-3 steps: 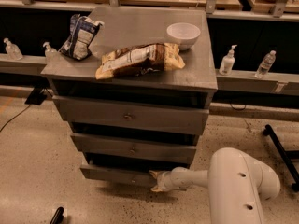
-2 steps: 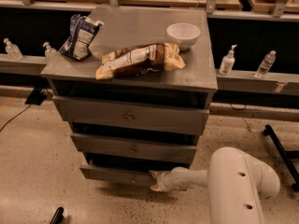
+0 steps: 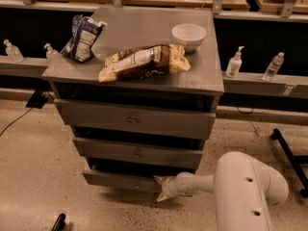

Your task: Open bottom drawer

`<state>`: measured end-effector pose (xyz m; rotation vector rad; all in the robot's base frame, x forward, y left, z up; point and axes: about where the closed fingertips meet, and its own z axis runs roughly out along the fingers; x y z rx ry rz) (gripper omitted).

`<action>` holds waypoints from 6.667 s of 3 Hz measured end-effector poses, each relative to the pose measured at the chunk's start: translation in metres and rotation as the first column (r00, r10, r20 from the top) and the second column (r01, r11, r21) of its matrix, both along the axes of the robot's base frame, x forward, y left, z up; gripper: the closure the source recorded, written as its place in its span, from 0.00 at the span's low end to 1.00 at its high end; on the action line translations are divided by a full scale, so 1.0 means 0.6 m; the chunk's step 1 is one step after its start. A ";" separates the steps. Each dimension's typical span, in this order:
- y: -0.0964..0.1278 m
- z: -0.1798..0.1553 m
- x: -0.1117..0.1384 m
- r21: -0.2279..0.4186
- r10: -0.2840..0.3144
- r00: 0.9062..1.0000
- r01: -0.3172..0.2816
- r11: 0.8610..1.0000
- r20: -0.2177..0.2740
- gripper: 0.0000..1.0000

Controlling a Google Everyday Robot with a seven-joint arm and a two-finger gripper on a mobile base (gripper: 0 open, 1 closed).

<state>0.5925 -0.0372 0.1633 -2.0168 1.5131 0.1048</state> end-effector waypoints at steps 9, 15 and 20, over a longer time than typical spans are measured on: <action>0.034 0.035 0.012 0.037 0.072 0.997 -0.073 0.997 0.030 0.15; -0.005 -0.004 -0.061 0.062 0.031 0.990 -0.023 0.998 -0.138 0.40; 0.010 0.060 -0.081 0.079 0.083 0.993 -0.077 0.994 -0.081 0.11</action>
Offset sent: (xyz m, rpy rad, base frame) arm -0.0896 0.0281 0.1176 0.2193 -0.0093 0.1773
